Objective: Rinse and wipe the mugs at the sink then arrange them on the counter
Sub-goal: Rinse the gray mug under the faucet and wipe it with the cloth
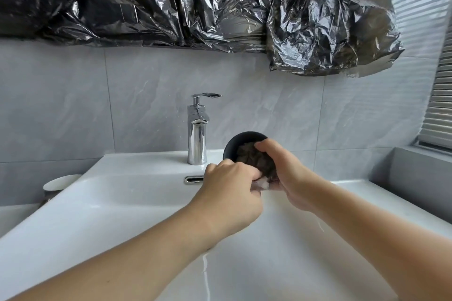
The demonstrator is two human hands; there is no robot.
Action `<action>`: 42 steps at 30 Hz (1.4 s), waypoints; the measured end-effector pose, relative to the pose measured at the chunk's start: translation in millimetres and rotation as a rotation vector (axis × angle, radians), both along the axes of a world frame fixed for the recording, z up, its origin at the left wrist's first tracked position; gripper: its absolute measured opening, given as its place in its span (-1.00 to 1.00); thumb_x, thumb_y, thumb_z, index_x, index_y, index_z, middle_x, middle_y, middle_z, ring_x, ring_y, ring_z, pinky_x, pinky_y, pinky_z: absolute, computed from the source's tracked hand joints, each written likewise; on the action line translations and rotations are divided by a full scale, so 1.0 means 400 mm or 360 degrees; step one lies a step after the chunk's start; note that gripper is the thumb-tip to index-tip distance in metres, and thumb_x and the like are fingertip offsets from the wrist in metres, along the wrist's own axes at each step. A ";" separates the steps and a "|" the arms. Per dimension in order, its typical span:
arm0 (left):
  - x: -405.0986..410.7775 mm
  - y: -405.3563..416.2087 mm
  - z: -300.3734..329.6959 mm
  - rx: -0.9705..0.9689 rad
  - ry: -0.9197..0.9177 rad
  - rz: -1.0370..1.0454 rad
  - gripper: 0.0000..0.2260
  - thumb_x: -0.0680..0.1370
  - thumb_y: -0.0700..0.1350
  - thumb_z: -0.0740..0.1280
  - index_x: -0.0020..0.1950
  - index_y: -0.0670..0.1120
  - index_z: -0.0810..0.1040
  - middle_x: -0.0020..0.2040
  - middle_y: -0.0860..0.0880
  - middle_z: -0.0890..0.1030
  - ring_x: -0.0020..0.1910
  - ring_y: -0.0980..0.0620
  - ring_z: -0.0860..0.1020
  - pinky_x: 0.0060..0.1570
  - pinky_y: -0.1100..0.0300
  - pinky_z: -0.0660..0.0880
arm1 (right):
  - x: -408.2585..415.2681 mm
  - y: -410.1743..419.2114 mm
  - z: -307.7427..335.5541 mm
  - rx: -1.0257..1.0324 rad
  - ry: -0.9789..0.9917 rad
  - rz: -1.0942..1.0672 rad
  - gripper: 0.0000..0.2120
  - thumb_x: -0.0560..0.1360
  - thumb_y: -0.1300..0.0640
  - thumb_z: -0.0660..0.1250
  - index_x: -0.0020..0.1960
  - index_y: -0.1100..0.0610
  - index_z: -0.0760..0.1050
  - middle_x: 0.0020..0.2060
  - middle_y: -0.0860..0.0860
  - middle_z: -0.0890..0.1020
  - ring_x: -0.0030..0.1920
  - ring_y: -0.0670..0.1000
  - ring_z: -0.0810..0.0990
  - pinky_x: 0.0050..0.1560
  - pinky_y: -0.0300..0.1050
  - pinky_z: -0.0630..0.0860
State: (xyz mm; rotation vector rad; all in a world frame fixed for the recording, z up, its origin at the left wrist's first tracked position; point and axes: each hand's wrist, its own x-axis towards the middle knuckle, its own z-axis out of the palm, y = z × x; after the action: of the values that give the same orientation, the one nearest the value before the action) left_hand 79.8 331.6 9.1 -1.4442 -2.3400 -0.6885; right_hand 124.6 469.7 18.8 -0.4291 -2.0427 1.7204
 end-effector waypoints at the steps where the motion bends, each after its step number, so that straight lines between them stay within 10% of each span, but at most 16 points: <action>1: -0.009 -0.005 -0.004 -0.0022 0.0040 0.0010 -0.78 0.47 -0.15 0.18 -0.37 0.07 0.32 -0.28 -0.02 0.43 -0.10 -0.10 0.35 0.06 0.08 0.34 | 0.000 0.001 0.000 -0.0018 -0.0012 0.0018 -0.66 0.25 -0.19 0.38 -0.21 0.06 0.70 -0.20 0.18 0.70 -0.23 0.12 0.65 0.08 0.17 0.65; 6: -0.079 -0.051 0.020 -0.0261 0.0724 -0.0121 -0.85 0.45 -0.19 0.17 -0.23 0.06 0.40 -0.08 0.08 0.59 0.04 -0.01 0.41 0.05 0.19 0.21 | 0.010 0.031 0.011 -0.0013 -0.0199 0.0134 -0.40 0.26 -0.17 0.40 0.20 0.12 0.58 0.15 0.23 0.66 -0.04 0.17 0.66 0.05 0.10 0.66; 10: -0.074 -0.069 0.042 -0.0369 0.0975 -0.0162 -0.84 0.50 -0.18 0.20 -0.17 0.09 0.41 -0.05 0.13 0.61 0.03 0.08 0.42 -0.07 0.18 0.04 | 0.020 0.037 0.020 0.0007 -0.0289 0.0132 -0.59 0.48 -0.13 0.33 0.18 0.13 0.59 0.07 0.20 0.69 -0.07 0.18 0.68 -0.05 0.10 0.67; 16: 0.004 -0.007 0.006 0.0110 0.0035 0.0095 -0.63 0.58 -0.09 0.25 -0.42 -0.04 0.26 -0.42 -0.02 0.32 -0.20 -0.09 0.35 -0.08 0.08 0.24 | 0.003 -0.005 0.013 0.0038 -0.0134 -0.0073 -0.71 0.53 -0.07 0.29 0.01 0.13 0.62 -0.14 0.16 0.73 -0.25 0.11 0.67 0.06 0.22 0.65; 26: -0.077 -0.082 0.058 -0.0292 0.0544 -0.0492 -0.78 0.42 -0.22 0.16 -0.23 0.14 0.38 -0.28 0.17 0.47 -0.14 0.16 0.33 0.03 0.35 0.08 | 0.015 0.047 0.011 -0.0217 -0.0497 0.0317 -0.41 0.38 -0.19 0.38 0.28 0.15 0.54 0.19 0.25 0.64 -0.06 0.23 0.66 -0.04 0.16 0.63; 32: -0.090 -0.042 0.017 -0.0339 0.0198 -0.0086 -0.84 0.47 -0.14 0.20 -0.29 0.05 0.45 -0.23 0.08 0.53 -0.04 -0.11 0.41 0.15 0.00 0.37 | 0.008 0.004 0.008 0.0019 -0.0279 0.0036 -0.70 0.50 -0.10 0.33 0.09 0.08 0.62 -0.03 0.14 0.72 -0.16 0.13 0.70 0.03 0.25 0.65; 37: -0.012 -0.024 0.014 0.0108 -0.0464 -0.0197 -0.68 0.51 -0.08 0.30 -0.42 -0.07 0.34 -0.47 0.04 0.26 -0.39 -0.03 0.27 -0.32 0.14 0.24 | 0.006 -0.015 0.005 0.0053 -0.0295 -0.0045 -0.73 0.54 -0.12 0.27 -0.03 0.06 0.60 -0.19 0.07 0.69 -0.22 0.09 0.64 0.11 0.23 0.62; 42: -0.011 -0.032 0.009 0.0110 -0.0585 -0.0194 -0.91 0.49 -0.09 0.34 -0.17 0.01 0.63 -0.27 0.08 0.57 -0.26 0.07 0.49 -0.20 0.18 0.45 | -0.009 -0.014 -0.009 -0.0026 -0.0381 -0.0068 -0.71 0.53 -0.16 0.28 0.03 0.02 0.60 -0.08 0.12 0.71 -0.12 0.16 0.68 0.06 0.21 0.63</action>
State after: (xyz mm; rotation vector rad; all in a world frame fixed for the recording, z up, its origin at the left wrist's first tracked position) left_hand 75.3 318.8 12.7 -1.5483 -2.4741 -1.1429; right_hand 121.2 464.0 15.1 -0.7092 -2.1657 1.7324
